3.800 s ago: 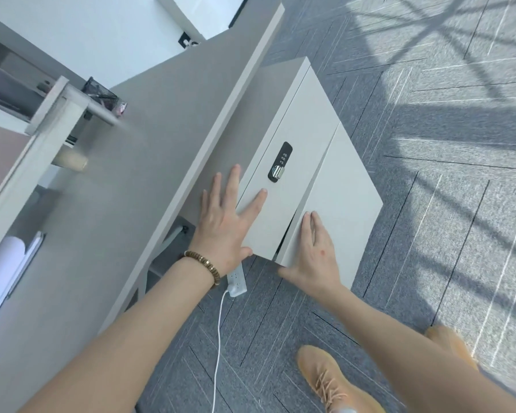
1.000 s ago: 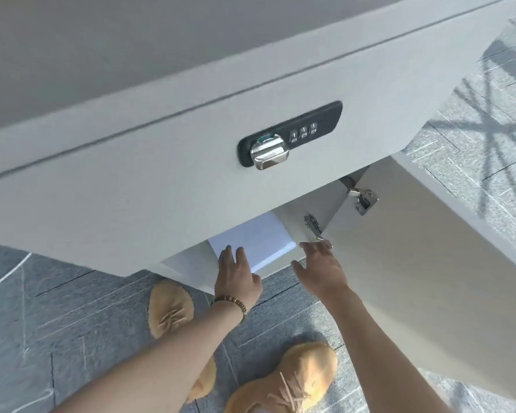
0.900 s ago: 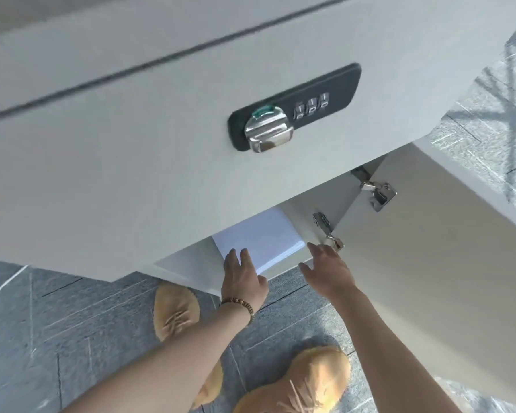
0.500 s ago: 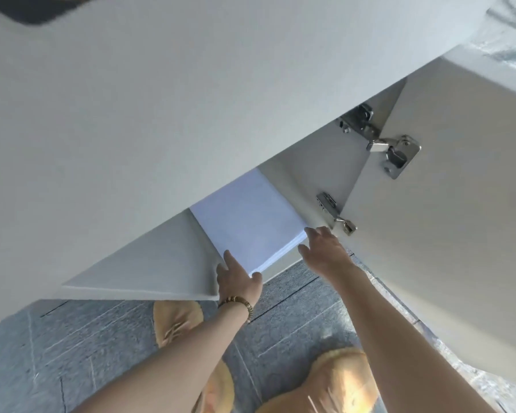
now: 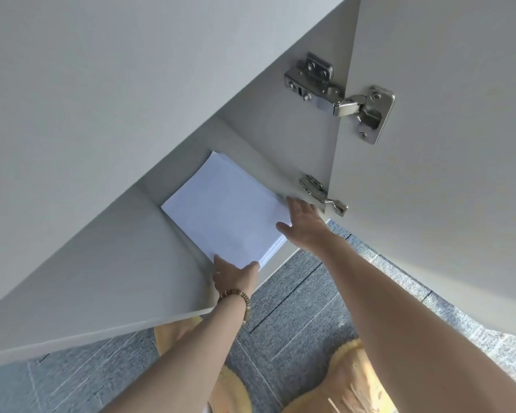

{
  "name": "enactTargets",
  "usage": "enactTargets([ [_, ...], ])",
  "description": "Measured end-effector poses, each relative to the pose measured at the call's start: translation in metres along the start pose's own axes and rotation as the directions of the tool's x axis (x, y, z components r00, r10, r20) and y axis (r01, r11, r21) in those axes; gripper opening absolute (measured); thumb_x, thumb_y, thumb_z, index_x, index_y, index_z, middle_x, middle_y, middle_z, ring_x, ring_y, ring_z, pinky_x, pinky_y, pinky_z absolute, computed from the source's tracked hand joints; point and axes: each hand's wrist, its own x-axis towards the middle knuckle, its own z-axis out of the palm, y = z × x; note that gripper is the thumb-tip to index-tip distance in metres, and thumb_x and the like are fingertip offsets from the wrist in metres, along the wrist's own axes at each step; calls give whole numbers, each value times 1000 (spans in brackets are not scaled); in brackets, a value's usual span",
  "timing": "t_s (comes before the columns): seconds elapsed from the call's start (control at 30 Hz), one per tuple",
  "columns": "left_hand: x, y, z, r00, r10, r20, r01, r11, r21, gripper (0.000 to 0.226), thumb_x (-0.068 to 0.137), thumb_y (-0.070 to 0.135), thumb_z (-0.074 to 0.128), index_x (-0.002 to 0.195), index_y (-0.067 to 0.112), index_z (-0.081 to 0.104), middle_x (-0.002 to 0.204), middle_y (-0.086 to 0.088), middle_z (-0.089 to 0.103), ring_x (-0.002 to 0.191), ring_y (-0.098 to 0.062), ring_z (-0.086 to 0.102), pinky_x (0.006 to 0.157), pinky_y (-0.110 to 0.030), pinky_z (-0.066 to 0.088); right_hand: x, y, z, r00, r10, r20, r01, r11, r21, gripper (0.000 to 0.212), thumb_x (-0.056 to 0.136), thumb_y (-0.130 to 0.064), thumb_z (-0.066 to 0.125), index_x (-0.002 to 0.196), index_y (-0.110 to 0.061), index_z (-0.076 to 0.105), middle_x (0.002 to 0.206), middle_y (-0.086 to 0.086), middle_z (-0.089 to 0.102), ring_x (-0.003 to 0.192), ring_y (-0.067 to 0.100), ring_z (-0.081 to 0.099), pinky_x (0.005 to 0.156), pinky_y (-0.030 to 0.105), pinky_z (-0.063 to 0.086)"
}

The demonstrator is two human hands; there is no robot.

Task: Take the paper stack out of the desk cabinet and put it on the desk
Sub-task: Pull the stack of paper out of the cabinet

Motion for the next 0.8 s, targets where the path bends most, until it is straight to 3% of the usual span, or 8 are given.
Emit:
enactTargets([
  [0.13, 2, -1, 4, 999, -41, 4, 41, 998, -38, 100, 77, 28, 74, 154, 10, 13, 155, -22, 29, 139, -39, 38, 102, -49, 42, -1, -1, 8, 1000, -18, 21, 20, 995, -101, 81, 96, -45, 48, 159, -14, 10, 164, 10, 18, 149, 33, 18, 120, 43, 25],
  [0.33, -26, -12, 7, 1000, -16, 7, 15, 996, 82, 99, 81, 37, 69, 156, 17, 8, 152, -24, 32, 129, -41, 48, 91, -44, 47, -28, 16, 15, 999, 16, 39, -15, 999, -41, 83, 95, -48, 50, 159, -11, 13, 165, 11, 17, 153, 32, 13, 124, 44, 20],
  [0.47, -57, -35, 16, 998, 18, 59, -25, 992, 121, 104, 77, 40, 68, 155, 23, 3, 151, -27, 29, 134, -44, 37, 96, -54, 49, -61, 35, 20, 999, 50, -4, -50, 999, 0, 75, 96, -44, 52, 156, -7, 25, 159, 13, 32, 149, 31, 26, 120, 41, 25],
  [0.63, -87, -66, 25, 996, 24, 84, -30, 997, 68, 99, 85, 27, 68, 156, 15, 1, 158, -22, 23, 138, -38, 37, 96, -41, 45, -88, 59, 37, 962, 221, -162, -201, 971, 131, 59, 94, -44, 56, 141, -10, 49, 131, 11, 56, 128, 31, 51, 105, 41, 44],
  [0.73, -88, -74, 30, 999, 38, 31, -38, 999, -1, 94, 86, 22, 67, 155, 6, 5, 157, -22, 27, 141, -36, 34, 108, -46, 38, -82, 67, 41, 956, 266, -124, -244, 955, 169, 64, 93, -49, 57, 143, -11, 47, 135, 12, 53, 130, 30, 48, 107, 42, 42],
  [0.8, -84, -72, 31, 1000, 23, 0, -23, 998, -59, 90, 89, 21, 64, 155, 6, 6, 155, -24, 32, 136, -38, 41, 106, -45, 39, -70, 68, 41, 966, 250, -67, -233, 952, 200, 69, 92, -53, 57, 144, -11, 44, 138, 12, 53, 131, 31, 49, 106, 42, 42],
])
